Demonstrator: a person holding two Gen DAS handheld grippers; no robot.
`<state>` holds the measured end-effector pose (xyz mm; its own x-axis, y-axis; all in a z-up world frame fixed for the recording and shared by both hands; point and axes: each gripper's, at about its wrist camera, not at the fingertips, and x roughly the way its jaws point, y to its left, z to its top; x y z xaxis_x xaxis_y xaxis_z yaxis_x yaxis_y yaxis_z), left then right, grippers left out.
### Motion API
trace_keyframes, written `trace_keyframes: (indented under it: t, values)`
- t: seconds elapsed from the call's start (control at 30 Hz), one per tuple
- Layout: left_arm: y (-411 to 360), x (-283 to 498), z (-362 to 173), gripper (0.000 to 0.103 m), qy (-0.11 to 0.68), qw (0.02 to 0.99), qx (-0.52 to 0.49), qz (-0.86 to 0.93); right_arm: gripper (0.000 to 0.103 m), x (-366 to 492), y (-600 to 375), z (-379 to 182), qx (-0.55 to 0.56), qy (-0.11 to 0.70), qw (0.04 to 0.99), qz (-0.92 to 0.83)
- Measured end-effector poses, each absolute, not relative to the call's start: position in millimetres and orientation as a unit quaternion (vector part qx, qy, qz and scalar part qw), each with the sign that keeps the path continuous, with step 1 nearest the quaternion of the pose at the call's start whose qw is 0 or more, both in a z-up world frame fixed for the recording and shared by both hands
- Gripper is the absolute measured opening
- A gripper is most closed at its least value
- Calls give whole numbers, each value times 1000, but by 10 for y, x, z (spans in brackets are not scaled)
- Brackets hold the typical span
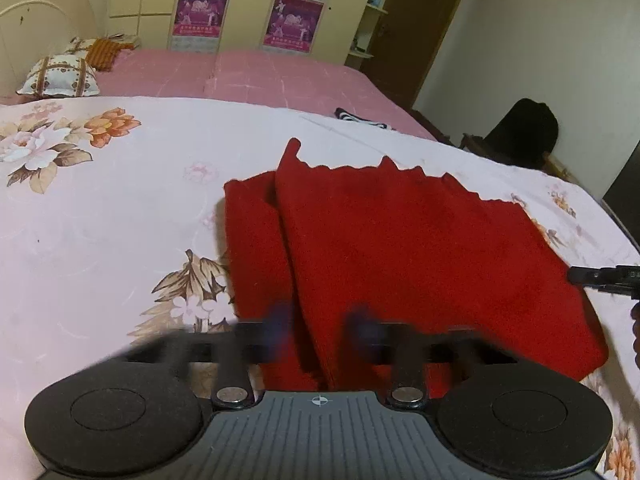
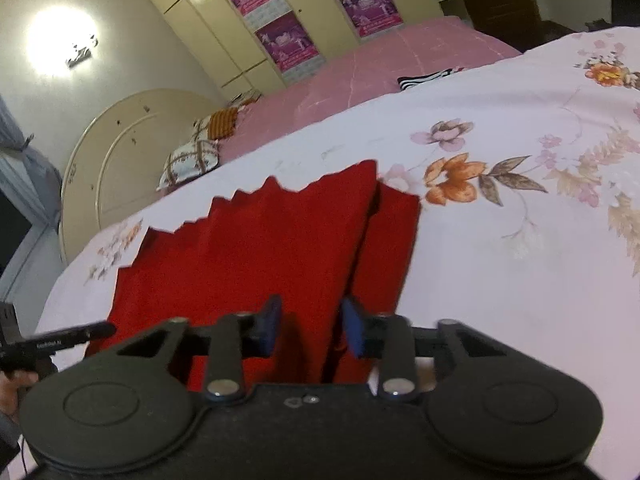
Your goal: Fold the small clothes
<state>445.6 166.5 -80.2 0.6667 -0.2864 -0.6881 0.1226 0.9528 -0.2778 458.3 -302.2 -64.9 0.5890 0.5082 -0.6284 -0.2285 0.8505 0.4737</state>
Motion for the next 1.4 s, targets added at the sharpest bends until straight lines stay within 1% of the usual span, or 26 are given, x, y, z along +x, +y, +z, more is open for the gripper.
trace_keyframes:
  t: [0.13,0.23,0.27,0.3,0.33,0.37,0.4,0.47,0.5,0.53,0.57,0.6,0.63,0.73,0.77,0.8,0.83,0.87,0.9,1.03,1.13,1.2,1.27,1.33,1.37,1.4]
  values:
    - [1828,4258,-750,4,368,914,-133,-110,5,4449,-3072,-572,168,387,884,200]
    - [1902,4105,-767,5,370,911,-134,-122,5,4410,-3096,-541,162,387,885,201]
    - [1935,4056,-775,5,369,909,-148,-126,8,4421,-3072,-563,152,395,882,206]
    - [1970,4011,-770,5,365,909,-161,-118,21,4411,-3069,-565,153,398,880,208]
    - [2005,3963,-758,12,362,910,-168,-108,33,4373,-3089,-550,157,395,883,198]
    - [2050,3894,-742,42,355,913,-175,-97,49,4305,-3118,-518,159,386,888,190]
    - [2100,3789,-712,63,338,919,-184,-83,44,4229,-3161,-494,165,380,890,193]
    - [2138,3646,-685,63,327,922,-189,-89,35,4064,-3261,-492,189,385,878,213]
    - [2135,3582,-700,63,333,917,-196,-97,35,3979,-3285,-511,191,390,874,218]
    - [2115,3541,-725,63,338,913,-202,-106,35,3884,-3291,-541,185,396,873,216]
    - [2076,3515,-756,63,345,910,-202,-112,42,3802,-3278,-555,177,399,873,218]
    - [2008,3497,-807,63,354,906,-197,-121,46,3730,-3266,-571,176,397,873,221]
    - [1955,3499,-856,63,361,903,-195,-125,47,3673,-3247,-591,177,396,873,223]
    - [1843,3558,-985,62,384,893,-198,-124,46,3625,-3151,-683,173,411,866,226]
    - [1822,3562,-990,60,383,893,-202,-122,43,3627,-3106,-707,171,414,863,231]
    - [1821,3579,-988,35,385,891,-207,-121,37,3625,-3076,-717,171,415,862,237]
    - [1825,3599,-989,20,392,888,-209,-119,32,3621,-3044,-719,167,413,863,240]
    - [1822,3607,-992,9,397,887,-206,-114,13,3613,-3015,-718,161,413,863,243]
    - [1811,3598,-982,9,395,889,-199,-116,6,3612,-2988,-718,152,415,863,244]
    - [1889,3434,-796,8,354,910,-183,-113,5,3517,-3014,-584,129,397,872,256]
    - [1963,3456,-865,8,376,904,-169,-117,5,3488,-3193,-514,136,396,872,253]
    - [1907,3508,-1006,8,396,898,-153,-116,5,3527,-3216,-633,133,417,864,249]
    - [1921,3504,-1037,8,388,899,-165,-114,5,3561,-3205,-808,130,438,857,238]
    - [1976,3474,-1004,8,388,898,-173,-118,6,3550,-3221,-798,145,435,857,234]
    - [1999,3441,-979,20,384,901,-169,-108,14,3536,-3204,-760,139,434,859,232]
    - [2046,3396,-939,38,380,906,-164,-89,26,3516,-3205,-709,137,429,863,230]
